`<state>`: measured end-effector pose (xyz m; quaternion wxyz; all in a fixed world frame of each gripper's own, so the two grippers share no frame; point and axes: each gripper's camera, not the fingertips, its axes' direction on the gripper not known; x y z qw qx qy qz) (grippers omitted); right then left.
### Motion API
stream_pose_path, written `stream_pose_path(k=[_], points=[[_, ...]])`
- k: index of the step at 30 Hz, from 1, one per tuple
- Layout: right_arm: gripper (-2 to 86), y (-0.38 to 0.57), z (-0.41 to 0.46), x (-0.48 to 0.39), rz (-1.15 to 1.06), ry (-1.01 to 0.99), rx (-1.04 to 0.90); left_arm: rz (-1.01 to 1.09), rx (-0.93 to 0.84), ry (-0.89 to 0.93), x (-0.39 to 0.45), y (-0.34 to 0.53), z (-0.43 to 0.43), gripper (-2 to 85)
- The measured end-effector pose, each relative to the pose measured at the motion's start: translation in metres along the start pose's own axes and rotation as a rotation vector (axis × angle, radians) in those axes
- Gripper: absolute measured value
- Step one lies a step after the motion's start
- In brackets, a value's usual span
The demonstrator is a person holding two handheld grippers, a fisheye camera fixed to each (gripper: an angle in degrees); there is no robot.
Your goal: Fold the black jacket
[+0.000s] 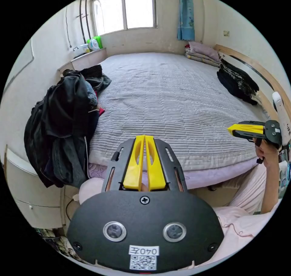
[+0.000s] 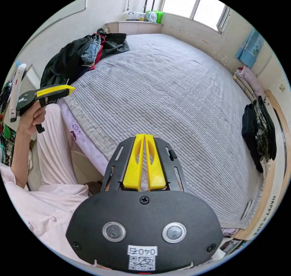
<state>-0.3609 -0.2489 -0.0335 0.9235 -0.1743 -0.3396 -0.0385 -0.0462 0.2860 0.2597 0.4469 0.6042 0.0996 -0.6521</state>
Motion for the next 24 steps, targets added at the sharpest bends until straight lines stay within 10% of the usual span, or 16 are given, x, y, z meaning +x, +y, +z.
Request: stream_pose_path(k=[19, 24], points=[[-1.0, 0.019, 0.044, -0.010, 0.027, -0.028, -0.030, -0.035, -0.060, -0.650, -0.064, 0.019, 0.102, 2.1], [-1.0, 0.032, 0.036, 0.019, 0.089, -0.039, 0.001, -0.090, 0.096, -0.168, -0.075, 0.036, 0.068, -0.6]])
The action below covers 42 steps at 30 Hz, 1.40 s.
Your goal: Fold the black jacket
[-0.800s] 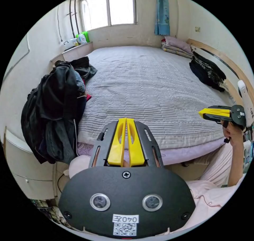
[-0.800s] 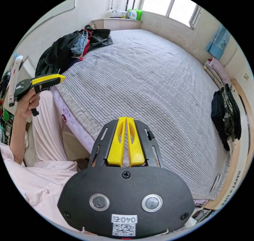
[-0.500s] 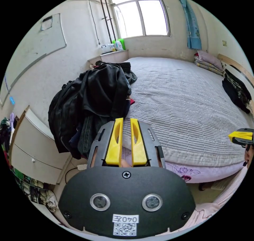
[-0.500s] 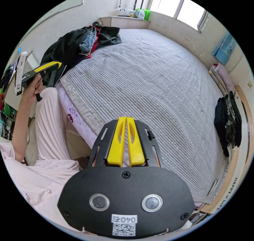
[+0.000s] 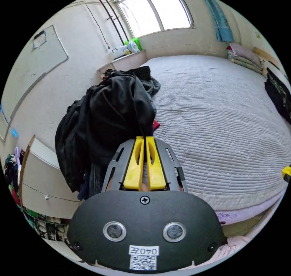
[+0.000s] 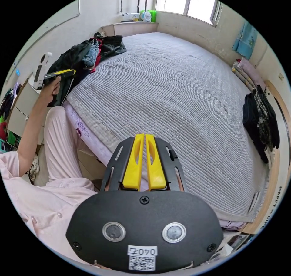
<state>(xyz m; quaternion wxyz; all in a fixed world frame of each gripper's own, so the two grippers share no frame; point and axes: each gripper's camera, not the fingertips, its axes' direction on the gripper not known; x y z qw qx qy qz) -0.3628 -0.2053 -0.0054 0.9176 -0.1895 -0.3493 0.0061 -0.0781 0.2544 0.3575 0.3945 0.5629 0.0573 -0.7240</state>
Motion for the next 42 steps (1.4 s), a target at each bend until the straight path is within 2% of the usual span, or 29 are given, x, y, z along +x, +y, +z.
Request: stream_pose_path(k=[1, 3, 10, 15, 21, 25, 28, 30, 34, 42], points=[[-1.0, 0.001, -0.001, 0.004, 0.006, -0.008, 0.004, -0.008, 0.021, 0.152, 0.000, 0.002, -0.006, -0.7], [-1.0, 0.002, -0.007, 0.020, 0.032, -0.046, 0.024, 0.005, 0.046, 0.274, 0.006, 0.002, -0.011, -0.8], [-1.0, 0.013, -0.030, 0.062, 0.082, -0.150, 0.078, 0.146, 0.090, 0.472, 0.044, 0.004, -0.013, -0.8], [-1.0, 0.016, -0.041, 0.086, 0.081, -0.173, 0.067, 0.171, 0.107, 0.535, 0.044, 0.019, -0.008, -0.9], [-0.8, 0.004, -0.059, 0.101, 0.029, -0.190, 0.053, 0.118, 0.111, 0.568, 0.002, 0.033, 0.009, -0.8], [0.3, -0.018, -0.074, 0.103, -0.039, -0.251, 0.078, 0.131, 0.156, 0.496, -0.024, 0.049, -0.003, -0.8], [6.7, -0.058, -0.090, 0.101, -0.113, -0.405, 0.131, 0.160, 0.214, 0.462, -0.038, 0.067, -0.025, -0.8], [11.8, -0.105, -0.101, 0.101, -0.143, -0.580, 0.142, 0.174, 0.244, 0.433, -0.047, 0.078, -0.037, -0.8], [13.6, -0.186, -0.110, 0.095, -0.190, -0.821, 0.101, 0.172, 0.284, 0.435, -0.075, 0.099, -0.054, -0.8], [15.0, -0.334, -0.075, 0.046, -0.194, -1.098, -0.226, 0.152, 0.243, 0.662, -0.106, 0.113, -0.034, -0.8]])
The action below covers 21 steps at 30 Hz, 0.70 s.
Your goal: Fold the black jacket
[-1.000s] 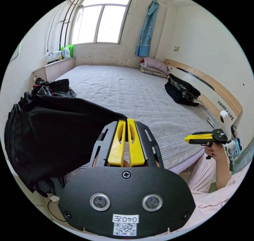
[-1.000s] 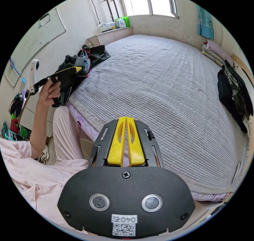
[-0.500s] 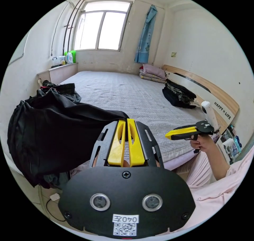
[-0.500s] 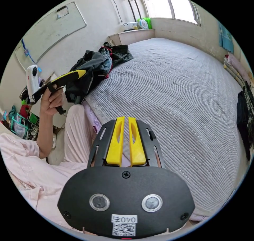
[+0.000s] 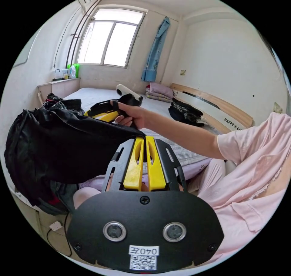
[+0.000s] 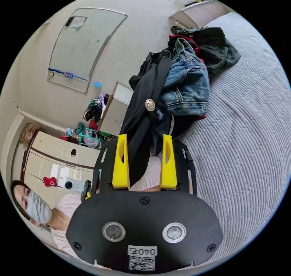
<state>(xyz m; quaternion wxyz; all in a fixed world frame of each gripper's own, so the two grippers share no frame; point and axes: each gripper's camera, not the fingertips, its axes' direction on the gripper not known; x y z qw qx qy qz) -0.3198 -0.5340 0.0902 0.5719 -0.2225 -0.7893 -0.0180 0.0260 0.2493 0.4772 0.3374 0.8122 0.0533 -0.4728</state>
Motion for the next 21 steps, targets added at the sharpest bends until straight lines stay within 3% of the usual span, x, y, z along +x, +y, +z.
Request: stream_pose_path(k=[4, 8, 10, 14, 21], points=[[12.4, -0.032, 0.010, -0.006, 0.022, -0.108, -0.049, 0.023, 0.004, 0.088, -0.009, 0.000, 0.007, -0.9], [0.7, -0.061, 0.006, -0.021, 0.037, -0.242, -0.074, 0.047, 0.006, 0.163, -0.017, -0.007, 0.019, -0.9], [-0.3, -0.069, -0.012, -0.030, 0.051, -0.158, -0.017, 0.032, -0.003, 0.145, -0.023, -0.017, 0.033, -0.9], [-0.9, -0.073, -0.103, -0.038, 0.138, -0.034, 0.213, -0.014, 0.011, 0.180, -0.035, -0.046, 0.061, -0.9], [-1.0, 0.029, -0.317, -0.056, 0.193, 0.124, 0.635, -0.038, 0.040, 0.486, 0.016, -0.128, 0.162, -1.0]])
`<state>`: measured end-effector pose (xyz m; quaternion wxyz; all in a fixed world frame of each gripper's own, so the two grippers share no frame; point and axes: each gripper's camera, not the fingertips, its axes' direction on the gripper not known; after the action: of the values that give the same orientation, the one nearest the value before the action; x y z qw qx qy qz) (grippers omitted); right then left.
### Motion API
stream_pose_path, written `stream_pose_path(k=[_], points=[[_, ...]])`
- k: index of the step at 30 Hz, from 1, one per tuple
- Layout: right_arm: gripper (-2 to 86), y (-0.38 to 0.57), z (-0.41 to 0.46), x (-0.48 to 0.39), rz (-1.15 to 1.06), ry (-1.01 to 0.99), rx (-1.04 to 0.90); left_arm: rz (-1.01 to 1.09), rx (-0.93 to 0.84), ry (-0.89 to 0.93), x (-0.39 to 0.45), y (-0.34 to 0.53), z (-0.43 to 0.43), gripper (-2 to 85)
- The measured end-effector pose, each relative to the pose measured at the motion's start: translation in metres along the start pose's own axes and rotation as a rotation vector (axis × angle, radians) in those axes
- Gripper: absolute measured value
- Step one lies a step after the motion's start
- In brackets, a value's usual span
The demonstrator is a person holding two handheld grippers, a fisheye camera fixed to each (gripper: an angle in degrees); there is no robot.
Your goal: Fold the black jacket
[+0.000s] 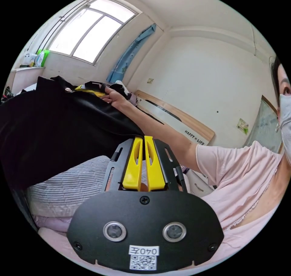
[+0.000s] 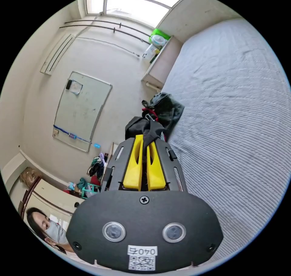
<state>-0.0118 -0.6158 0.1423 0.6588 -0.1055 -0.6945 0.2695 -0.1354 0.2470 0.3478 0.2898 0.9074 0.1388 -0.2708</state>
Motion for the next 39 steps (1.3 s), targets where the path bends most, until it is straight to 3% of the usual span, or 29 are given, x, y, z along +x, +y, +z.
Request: stream_pose_path(k=[4, 9, 15, 16, 18, 20, 23, 25, 28, 34, 37, 39], points=[[-1.0, 0.040, -0.145, 0.023, 0.040, 0.090, 0.138, 0.067, -0.126, 0.244, 0.056, -0.025, 0.119, -1.0], [-0.9, 0.180, -0.301, 0.053, 0.156, 0.346, 0.240, 0.156, -0.325, 0.526, 0.151, -0.022, 0.246, -0.9], [1.4, 0.311, -0.352, 0.093, 0.405, 0.614, 0.195, 0.136, -0.551, 0.646, 0.210, 0.004, 0.335, 1.1], [2.1, 0.316, -0.350, 0.096, 0.417, 0.641, 0.163, 0.115, -0.552, 0.610, 0.203, 0.004, 0.336, 2.6], [14.2, 0.325, -0.336, 0.104, 0.502, 0.751, -0.014, 0.083, -0.526, 0.538, 0.179, -0.001, 0.324, 3.9], [15.9, 0.320, -0.328, 0.093, 0.503, 0.884, -0.065, 0.051, -0.468, 0.413, 0.146, -0.011, 0.295, 5.4], [15.7, 0.286, -0.302, 0.053, 0.380, 1.075, -0.030, 0.012, -0.352, 0.022, 0.088, -0.030, 0.229, 5.2], [15.6, 0.254, -0.265, 0.035, 0.258, 1.089, -0.046, 0.016, -0.311, -0.378, 0.056, -0.043, 0.183, 5.0], [14.6, 0.194, -0.180, 0.022, 0.069, 1.021, -0.110, 0.029, -0.341, -0.755, 0.030, -0.057, 0.154, 5.7], [13.6, 0.079, -0.002, 0.040, -0.109, 1.008, -0.293, -0.010, -0.589, -0.916, -0.008, -0.059, 0.176, 8.7], [13.6, 0.034, 0.065, 0.054, -0.146, 1.092, -0.330, -0.021, -0.737, -0.918, -0.014, -0.047, 0.204, 9.6], [13.6, 0.007, 0.108, 0.068, -0.175, 1.207, -0.366, -0.028, -0.713, -0.894, -0.003, -0.050, 0.208, 8.8]])
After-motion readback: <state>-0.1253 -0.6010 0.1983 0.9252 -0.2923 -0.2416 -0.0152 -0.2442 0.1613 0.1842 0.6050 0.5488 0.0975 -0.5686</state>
